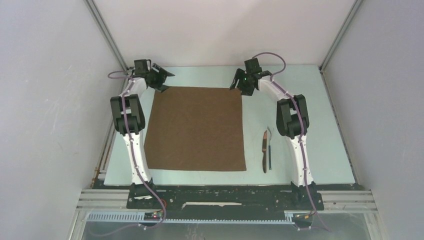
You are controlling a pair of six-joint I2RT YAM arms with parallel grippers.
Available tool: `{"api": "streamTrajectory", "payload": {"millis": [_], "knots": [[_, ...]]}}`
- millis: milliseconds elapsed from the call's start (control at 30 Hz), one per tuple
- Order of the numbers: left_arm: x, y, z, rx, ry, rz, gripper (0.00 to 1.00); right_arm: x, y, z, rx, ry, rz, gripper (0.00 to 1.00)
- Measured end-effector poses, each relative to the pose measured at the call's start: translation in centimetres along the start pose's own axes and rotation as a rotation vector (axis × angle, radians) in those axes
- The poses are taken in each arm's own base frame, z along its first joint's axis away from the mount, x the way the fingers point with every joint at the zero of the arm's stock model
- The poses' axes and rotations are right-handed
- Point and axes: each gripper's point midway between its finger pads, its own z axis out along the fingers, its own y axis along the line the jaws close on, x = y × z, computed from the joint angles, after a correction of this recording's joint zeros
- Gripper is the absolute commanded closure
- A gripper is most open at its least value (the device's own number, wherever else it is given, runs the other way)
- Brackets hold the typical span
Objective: Fold the napkin into a case and place the utensils inside
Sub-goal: Flatten the napkin at the center of the board, then pick up the flattened napkin from the center of the board.
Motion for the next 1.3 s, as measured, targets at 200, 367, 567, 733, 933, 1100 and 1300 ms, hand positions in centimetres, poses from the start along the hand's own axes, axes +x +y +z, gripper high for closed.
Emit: {"api": "streamTrajectory", "payload": {"millis": [200, 367, 567, 733, 933, 1100, 1300], "knots": [[4.4, -4.0, -8.3, 0.017, -0.001, 0.118, 0.2, -1.0, 1.1, -5.1, 0.068, -0.009, -0.116, 0.2], [10.3, -10.0, -17.1, 0.169, -0.028, 0.282, 0.13, 2.5, 2.5, -14.3, 0.025, 0.019, -0.174, 0.21], [17.2, -6.0, -23.8, 0.146, 0.013, 0.434, 0.13, 12.7, 2.8, -21.7, -0.051, 0.134, -0.257, 0.21], [18.8, 1.9, -28.0, -0.073, -0.013, 0.507, 0.13, 23.0, -0.2, -22.4, 0.091, 0.341, -0.209, 0.22], [20.2, 3.9, -33.8, -0.093, -0.1, 0.585, 0.13, 29.0, -4.3, -25.6, 0.298, 0.41, -0.045, 0.32], [20.6, 3.9, -34.8, -0.076, -0.106, 0.599, 0.14, 30.0, -4.9, -26.8, 0.331, 0.367, 0.082, 0.45], [21.0, 4.8, -33.8, -0.109, -0.044, 0.622, 0.14, 31.3, -5.8, -25.8, 0.406, 0.377, 0.158, 0.4]]}}
